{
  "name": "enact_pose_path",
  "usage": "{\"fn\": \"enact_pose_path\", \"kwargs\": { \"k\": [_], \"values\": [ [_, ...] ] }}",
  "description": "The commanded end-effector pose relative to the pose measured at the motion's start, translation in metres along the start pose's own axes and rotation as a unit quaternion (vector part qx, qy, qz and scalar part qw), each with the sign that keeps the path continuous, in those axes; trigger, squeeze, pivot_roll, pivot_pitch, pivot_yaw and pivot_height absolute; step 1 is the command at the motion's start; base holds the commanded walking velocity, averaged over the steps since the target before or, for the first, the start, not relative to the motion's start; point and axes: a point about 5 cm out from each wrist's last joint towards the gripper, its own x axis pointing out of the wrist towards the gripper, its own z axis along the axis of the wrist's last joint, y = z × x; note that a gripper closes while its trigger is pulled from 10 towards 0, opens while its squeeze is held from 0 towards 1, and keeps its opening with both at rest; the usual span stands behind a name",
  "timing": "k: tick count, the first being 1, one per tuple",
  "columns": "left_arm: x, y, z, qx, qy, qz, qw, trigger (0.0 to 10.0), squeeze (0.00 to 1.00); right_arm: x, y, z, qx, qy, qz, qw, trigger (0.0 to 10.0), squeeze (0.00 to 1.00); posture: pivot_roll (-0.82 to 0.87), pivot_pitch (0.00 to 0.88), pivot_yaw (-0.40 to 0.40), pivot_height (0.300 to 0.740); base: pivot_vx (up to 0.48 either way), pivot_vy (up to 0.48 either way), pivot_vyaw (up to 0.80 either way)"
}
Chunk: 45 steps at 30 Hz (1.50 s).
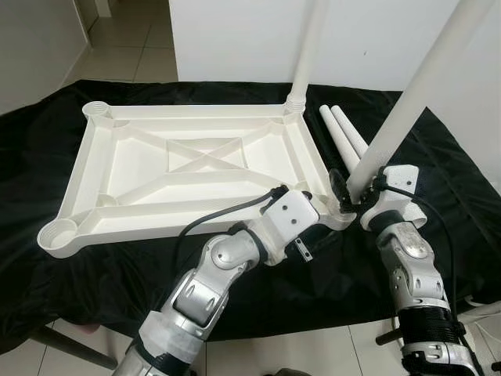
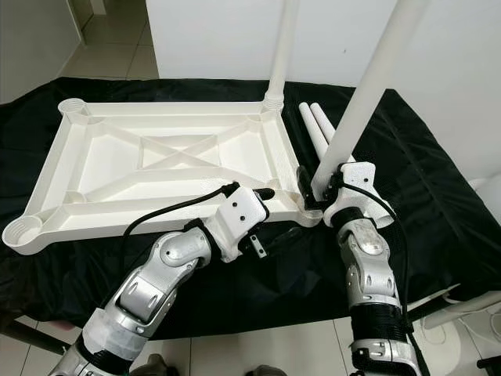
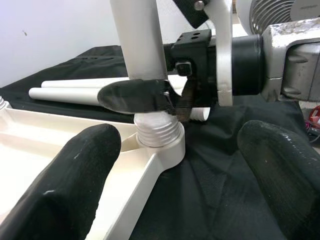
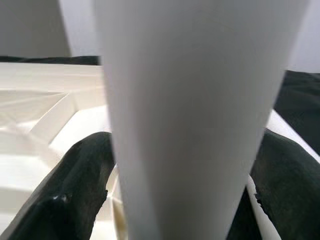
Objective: Building children table
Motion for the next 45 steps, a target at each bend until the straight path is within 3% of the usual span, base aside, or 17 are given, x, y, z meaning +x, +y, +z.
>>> {"fn": "enact_pose_path", "kwargs": {
  "k": [1,9,10,11,12,13,14,17,18,19,20,21,28,29,30,38,45],
  "values": [
    [0.001,0.002,0.005,0.008,-0.009,0.011,1.000,10.0,0.00,0.001,-0.003,0.000,-0.006,0.007,0.041,0.999,10.0,0.00,-0.08,0.008,-0.025,0.740,0.000,0.000,0.00],
    [0.000,0.006,0.007,0.011,-0.011,0.015,1.000,10.0,0.00,0.003,-0.018,-0.005,-0.048,0.039,0.095,0.994,10.0,0.00,-0.08,0.010,-0.025,0.740,0.000,0.000,0.00],
    [0.000,0.007,0.007,0.012,-0.011,0.016,1.000,10.0,0.00,0.004,-0.020,-0.005,-0.055,0.042,0.100,0.993,8.5,0.00,-0.08,0.010,-0.025,0.740,0.000,0.000,0.00],
    [0.000,0.007,0.007,0.012,-0.011,0.016,1.000,10.0,0.00,0.005,-0.022,-0.005,-0.059,0.043,0.103,0.992,8.5,0.00,-0.08,0.010,-0.025,0.740,0.000,0.000,0.00],
    [0.000,0.007,0.007,0.012,-0.011,0.016,1.000,10.0,0.00,0.006,-0.023,-0.005,-0.060,0.045,0.104,0.992,6.1,0.00,-0.08,0.010,-0.025,0.740,0.000,0.000,0.00],
    [0.000,0.007,0.007,0.012,-0.011,0.016,1.000,10.0,0.00,0.006,-0.023,-0.005,-0.060,0.045,0.104,0.992,6.1,0.00,-0.08,0.010,-0.025,0.740,0.000,0.000,0.00],
    [0.000,0.008,0.007,0.012,-0.011,0.017,1.000,10.0,0.00,0.007,-0.025,-0.006,-0.066,0.051,0.106,0.991,4.5,0.00,-0.08,0.010,-0.025,0.740,0.000,0.000,0.00],
    [0.000,0.008,0.008,0.012,-0.012,0.017,1.000,10.0,0.00,0.007,-0.028,-0.008,-0.074,0.060,0.115,0.989,3.3,0.00,-0.07,0.012,-0.021,0.740,0.000,0.000,0.00],
    [0.000,0.008,0.008,0.012,-0.012,0.017,1.000,10.0,0.00,0.007,-0.029,-0.009,-0.077,0.063,0.120,0.988,3.3,0.00,-0.07,0.012,-0.021,0.740,0.000,0.000,0.00],
    [0.000,0.008,0.008,0.011,-0.012,0.018,1.000,10.0,0.00,0.006,-0.031,-0.011,-0.077,0.066,0.124,0.987,1.8,0.00,-0.07,0.012,-0.021,0.740,0.000,0.000,0.00],
    [0.000,0.008,0.008,0.011,-0.012,0.018,1.000,10.0,0.00,0.006,-0.031,-0.011,-0.077,0.066,0.124,0.987,1.8,0.00,-0.07,0.012,-0.021,0.740,0.000,0.000,0.00],
    [0.000,0.008,0.008,0.011,-0.012,0.018,1.000,10.0,0.00,0.006,-0.032,-0.012,-0.075,0.069,0.126,0.987,0.0,0.00,-0.07,0.015,-0.021,0.740,0.000,0.000,0.00],
    [0.000,0.008,0.009,0.010,-0.013,0.019,1.000,10.0,0.00,0.005,-0.035,-0.017,-0.067,0.078,0.127,0.987,0.0,0.00,-0.07,0.015,-0.021,0.740,0.000,0.000,0.00],
    [0.000,0.008,0.009,0.009,-0.013,0.019,1.000,10.0,0.00,0.004,-0.036,-0.019,-0.064,0.084,0.125,0.986,9.6,0.00,-0.07,0.015,-0.021,0.740,0.000,0.000,0.00],
    [0.000,0.008,0.009,0.010,-0.013,0.019,1.000,10.0,0.00,0.004,-0.036,-0.021,-0.059,0.088,0.122,0.987,10.0,0.00,-0.07,0.015,-0.021,0.740,0.000,0.000,0.00],
    [-0.001,0.008,0.010,0.009,-0.013,0.017,1.000,10.0,0.00,0.004,-0.034,-0.032,-0.003,0.103,0.092,0.990,10.0,0.00,-0.07,0.021,-0.016,0.740,0.000,0.000,0.00],
    [-0.001,0.007,0.010,0.008,-0.013,0.015,1.000,10.0,0.00,0.007,-0.028,-0.043,0.009,0.119,0.057,0.991,10.0,0.00,-0.07,0.023,-0.015,0.740,0.000,0.000,0.00]
  ]
}}
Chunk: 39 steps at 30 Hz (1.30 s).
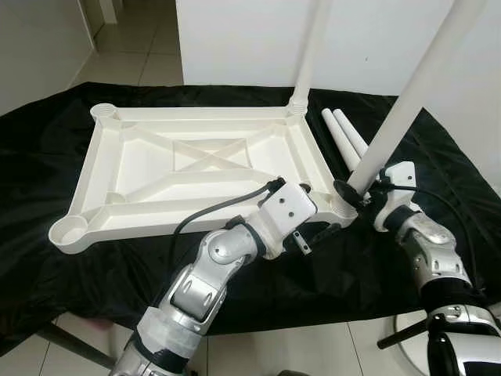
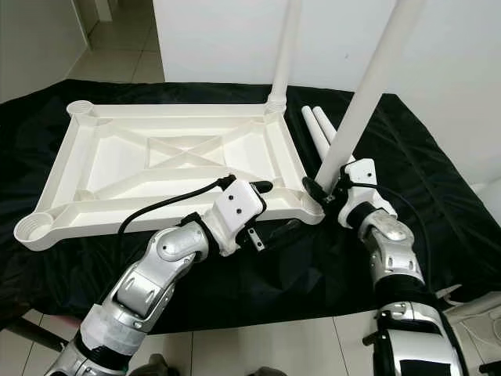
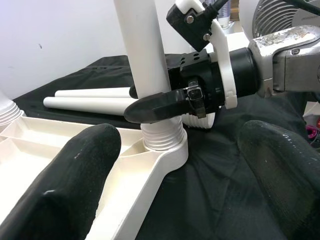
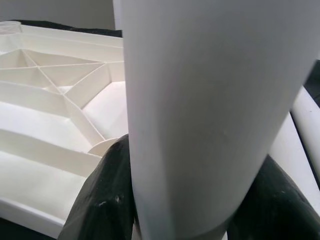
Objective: Building children table
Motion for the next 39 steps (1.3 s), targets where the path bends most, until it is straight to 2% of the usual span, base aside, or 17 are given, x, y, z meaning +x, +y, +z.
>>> {"fn": "enact_pose_path", "kwargs": {
  "k": [1,10,13,14,15,16,18,20,22,25,26,27,29,30,35,36,39],
  "values": [
    [0.000,0.001,0.004,0.005,-0.004,0.007,1.000,10.0,0.00,-0.006,0.001,-0.025,0.028,0.055,-0.025,0.998,10.0,0.00,-0.07,0.023,-0.015,0.740,0.000,0.000,0.00],
    [0.000,0.000,0.005,0.005,-0.005,0.006,1.000,10.0,0.00,0.000,0.009,-0.025,0.034,0.049,-0.062,0.996,10.0,0.00,-0.07,0.022,-0.022,0.740,0.000,0.000,0.00],
    [0.001,0.000,0.004,0.004,-0.005,0.008,1.000,10.0,0.00,0.005,0.020,-0.022,0.060,0.038,-0.131,0.989,10.0,0.00,-0.07,0.021,-0.028,0.740,0.000,0.000,0.00],
    [0.001,0.000,0.004,0.004,-0.005,0.008,1.000,10.0,0.00,0.005,0.020,-0.022,0.060,0.038,-0.131,0.989,10.0,0.00,-0.07,0.021,-0.028,0.740,0.000,0.000,0.00],
    [0.001,-0.001,0.004,0.002,-0.006,0.008,1.000,10.0,0.00,0.007,0.041,-0.017,0.064,0.017,-0.215,0.974,10.0,0.00,-0.07,0.020,-0.033,0.740,0.000,0.000,0.00],
    [0.001,-0.001,0.004,0.002,-0.006,0.008,1.000,10.0,0.00,0.007,0.041,-0.017,0.064,0.017,-0.215,0.974,10.0,0.00,-0.07,0.020,-0.033,0.740,0.000,0.000,0.00],
    [0.002,-0.002,0.004,0.002,-0.006,0.008,1.000,10.0,0.00,0.007,0.055,-0.013,0.066,0.007,-0.256,0.964,10.0,0.00,-0.07,0.020,-0.033,0.740,0.000,0.000,0.00],
    [0.002,-0.002,0.004,0.002,-0.006,0.008,1.000,10.0,0.00,0.007,0.055,-0.013,0.066,0.007,-0.256,0.964,10.0,0.00,-0.07,0.020,-0.033,0.740,0.000,0.000,0.00],
    [0.002,-0.003,0.004,0.001,-0.006,0.008,1.000,10.0,0.00,0.007,0.074,-0.010,0.088,0.002,-0.296,0.951,10.0,0.00,-0.07,0.017,-0.048,0.740,0.000,0.000,0.00],
    [0.002,-0.003,0.004,0.001,-0.006,0.008,1.000,10.0,0.00,0.007,0.079,-0.009,0.095,-0.002,-0.309,0.946,10.0,0.00,-0.07,0.017,-0.048,0.740,0.000,0.000,0.00],
    [0.002,-0.004,0.004,0.000,-0.006,0.009,1.000,10.0,0.00,0.006,0.085,-0.009,0.100,0.002,-0.317,0.943,10.0,0.00,-0.06,0.015,-0.051,0.740,0.000,0.000,0.00],
    [0.002,-0.004,0.004,0.000,-0.006,0.009,1.000,10.0,0.00,0.006,0.092,-0.010,0.109,0.010,-0.313,0.943,10.0,0.00,-0.06,0.015,-0.051,0.740,0.000,0.000,0.00],
    [0.002,-0.004,0.004,0.000,-0.006,0.009,1.000,10.0,0.00,0.006,0.092,-0.010,0.109,0.010,-0.313,0.943,10.0,0.00,-0.06,0.015,-0.051,0.740,0.000,0.000,0.00],
    [0.001,-0.004,0.004,0.000,-0.006,0.009,1.000,10.0,0.00,0.005,0.099,-0.011,0.113,0.017,-0.301,0.947,10.0,0.00,-0.07,0.009,-0.056,0.740,0.000,0.000,0.00],
    [0.001,-0.004,0.003,0.001,-0.006,0.008,1.000,10.0,0.00,0.003,0.101,-0.009,0.112,0.019,-0.301,0.947,10.0,0.00,-0.07,0.007,-0.056,0.740,0.000,0.000,0.00],
    [0.001,-0.004,0.003,0.001,-0.006,0.008,1.000,10.0,0.00,0.002,0.102,-0.008,0.113,0.021,-0.303,0.946,10.0,1.00,-0.07,0.007,-0.056,0.740,0.000,0.000,0.00],
    [0.002,-0.004,0.004,0.002,-0.007,0.008,1.000,10.0,0.00,0.001,0.103,0.002,0.105,-0.007,-0.292,0.951,10.0,1.00,-0.07,0.006,-0.053,0.740,0.000,0.000,0.00]
  ]
}}
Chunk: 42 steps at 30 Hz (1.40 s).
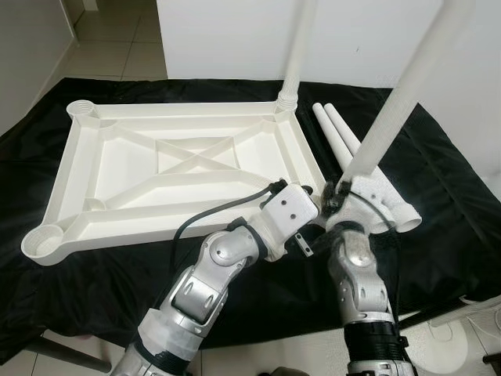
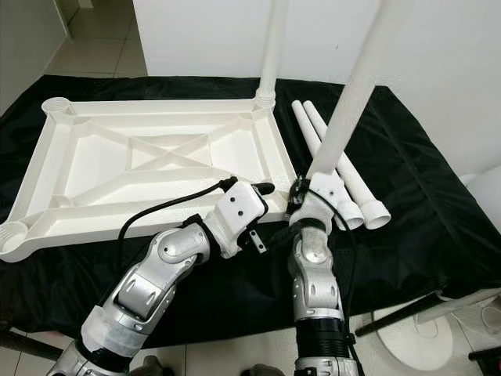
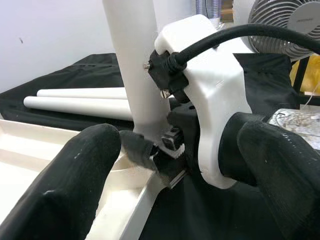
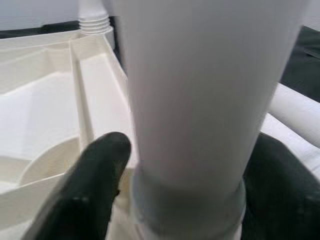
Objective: Building children table
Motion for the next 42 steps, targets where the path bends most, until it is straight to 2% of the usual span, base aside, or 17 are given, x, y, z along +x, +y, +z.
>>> {"fn": "enact_pose_path", "kwargs": {
  "k": [1,3,4,9,10,17,19,21,24,25,27,29,30,31,33,37,42],
  "values": [
    [0.002,-0.001,0.003,0.005,-0.005,0.011,1.000,10.0,0.00,-0.005,0.005,0.000,0.005,-0.003,0.015,1.000,10.0,1.00,-0.07,0.006,-0.053,0.740,0.000,0.000,0.00],
    [0.001,0.000,0.003,0.005,-0.005,0.011,1.000,10.0,0.00,-0.004,0.002,0.004,0.004,-0.017,0.023,1.000,10.0,1.00,-0.07,0.006,-0.053,0.740,0.000,0.000,0.00],
    [0.001,0.000,0.003,0.005,-0.005,0.011,1.000,10.0,0.00,-0.004,-0.002,0.007,0.004,-0.025,0.031,0.999,10.0,0.00,-0.07,0.006,-0.053,0.740,0.000,0.000,0.00],
    [0.001,0.001,0.003,0.006,-0.004,0.012,1.000,10.0,0.00,-0.005,-0.010,0.011,0.004,-0.035,0.058,0.998,10.0,0.00,-0.07,0.006,-0.053,0.740,0.000,0.000,0.00],
    [0.001,0.001,0.003,0.007,-0.004,0.012,1.000,10.0,0.00,-0.003,-0.017,0.013,-0.003,-0.041,0.082,0.996,10.0,0.00,-0.07,0.004,-0.050,0.740,0.000,0.000,0.00],
    [0.000,0.001,0.003,0.004,-0.003,-0.001,1.000,10.0,0.00,0.008,-0.040,0.016,-0.042,-0.044,0.123,0.991,10.0,0.00,-0.08,0.006,-0.046,0.740,0.000,0.000,0.00],
    [-0.002,0.000,0.003,-0.005,-0.001,-0.014,1.000,10.0,0.00,0.012,-0.045,0.017,-0.055,-0.041,0.140,0.988,10.0,0.00,-0.08,0.010,-0.046,0.740,0.000,0.000,0.00],
    [-0.007,-0.001,0.000,-0.019,0.004,-0.042,0.999,10.0,0.00,0.018,-0.053,0.016,-0.059,-0.030,0.187,0.980,10.0,0.00,-0.08,0.015,-0.045,0.740,0.000,0.000,0.00],
    [-0.009,-0.001,-0.002,-0.030,0.007,-0.053,0.998,10.0,0.00,0.021,-0.055,0.017,-0.066,-0.030,0.201,0.977,10.0,0.00,-0.08,0.016,-0.044,0.740,0.000,0.000,0.00],
    [-0.014,0.000,-0.004,-0.041,0.008,-0.069,0.997,10.0,1.00,0.024,-0.056,0.016,-0.065,-0.023,0.226,0.972,10.0,0.00,-0.07,0.016,-0.044,0.740,0.000,0.000,0.00],
    [-0.021,-0.001,-0.007,-0.040,0.022,-0.093,0.995,10.0,1.00,0.027,-0.054,0.011,-0.061,-0.008,0.273,0.960,10.0,0.00,-0.07,0.016,-0.046,0.740,0.000,0.000,0.00],
    [-0.023,-0.001,-0.010,-0.027,0.035,-0.097,0.994,10.0,1.00,0.029,-0.052,0.009,-0.063,-0.002,0.292,0.954,10.0,0.00,-0.06,0.014,-0.046,0.740,0.000,0.000,0.00],
    [-0.024,-0.001,-0.011,-0.022,0.046,-0.097,0.994,10.0,0.30,0.031,-0.050,0.007,-0.069,0.002,0.306,0.950,10.0,0.00,-0.05,0.013,-0.048,0.740,0.000,0.000,0.00],
    [-0.025,0.000,-0.012,-0.019,0.052,-0.094,0.994,10.0,0.00,0.033,-0.048,0.005,-0.074,0.004,0.316,0.946,10.0,0.00,-0.05,0.013,-0.048,0.740,0.000,0.000,0.00],
    [-0.027,0.002,-0.012,-0.036,0.056,-0.087,0.994,10.0,0.00,0.039,-0.046,0.004,-0.078,0.011,0.327,0.942,10.0,0.00,-0.05,0.013,-0.049,0.740,0.000,0.000,0.00],
    [-0.029,0.004,-0.013,-0.037,0.064,-0.077,0.994,10.0,0.00,0.044,-0.040,0.003,-0.081,0.012,0.356,0.931,10.0,0.00,-0.04,0.009,-0.051,0.740,0.000,0.000,0.00],
    [-0.033,0.008,-0.014,-0.038,0.075,-0.069,0.994,10.0,0.00,0.048,-0.045,0.000,-0.104,0.031,0.392,0.914,10.0,0.00,-0.04,0.008,-0.050,0.740,0.000,0.000,0.00]
  ]
}}
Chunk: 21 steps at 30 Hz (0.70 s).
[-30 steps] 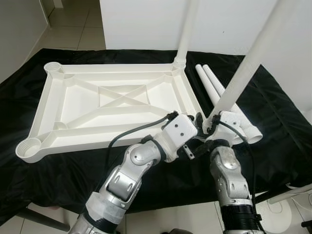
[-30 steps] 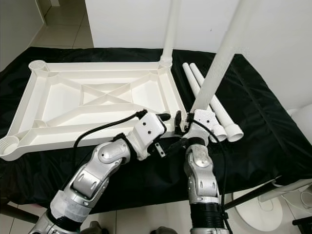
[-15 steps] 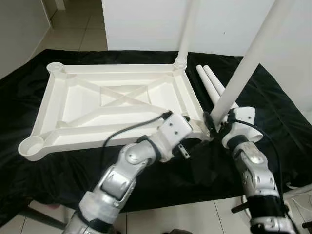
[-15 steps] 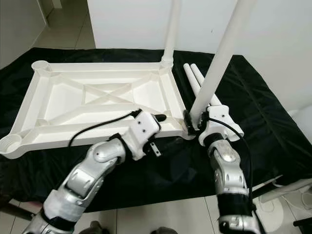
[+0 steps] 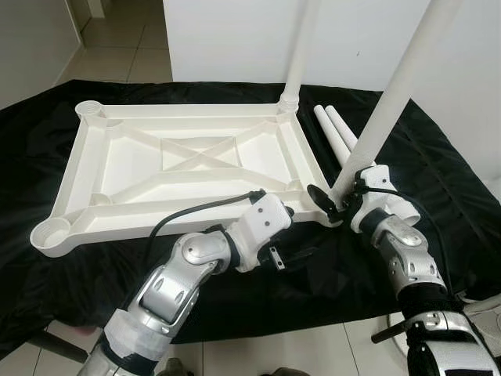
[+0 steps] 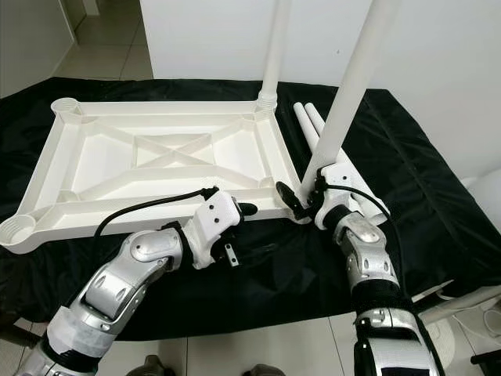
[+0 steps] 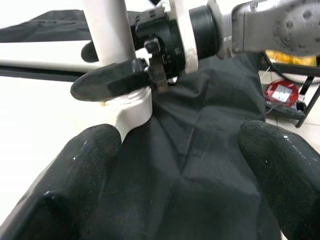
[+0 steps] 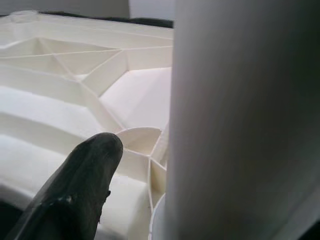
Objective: Building children table
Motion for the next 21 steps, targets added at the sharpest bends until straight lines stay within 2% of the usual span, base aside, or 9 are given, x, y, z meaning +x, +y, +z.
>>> {"fn": "enact_pose_path", "kwargs": {
  "k": [1,6,10,14,20,21],
  "values": [
    [-0.001,0.001,0.002,-0.002,-0.001,0.011,1.000,10.0,0.00,0.002,0.004,-0.004,-0.006,0.016,0.030,0.999,10.0,0.00,-0.04,0.008,-0.050,0.740,0.000,0.000,0.00],
    [-0.010,0.004,-0.002,-0.009,0.021,0.007,1.000,10.0,0.00,-0.009,0.000,-0.007,-0.005,0.044,0.099,0.994,10.0,0.00,-0.03,0.012,-0.047,0.740,0.000,0.000,0.00],
    [-0.013,0.007,-0.001,-0.009,0.024,0.012,1.000,10.0,0.00,-0.015,0.001,-0.010,-0.004,0.052,0.131,0.990,10.0,0.00,-0.03,0.014,-0.046,0.740,0.000,0.000,0.00],
    [-0.017,0.012,-0.002,-0.003,0.031,0.017,0.999,10.0,0.00,-0.024,0.006,-0.016,-0.005,0.066,0.175,0.982,10.0,0.00,-0.04,0.016,-0.036,0.740,0.000,0.000,0.00],
    [-0.020,0.016,0.000,-0.007,0.028,0.023,0.999,10.0,0.00,-0.026,0.012,-0.020,-0.002,0.072,0.201,0.977,10.0,0.00,-0.04,0.017,-0.032,0.740,0.000,0.000,0.00],
    [-0.023,0.020,0.003,-0.007,0.023,0.027,0.999,10.0,0.00,-0.025,0.022,-0.022,0.012,0.068,0.230,0.971,10.0,0.00,-0.04,0.019,-0.033,0.740,0.000,0.000,0.00]
  ]
}}
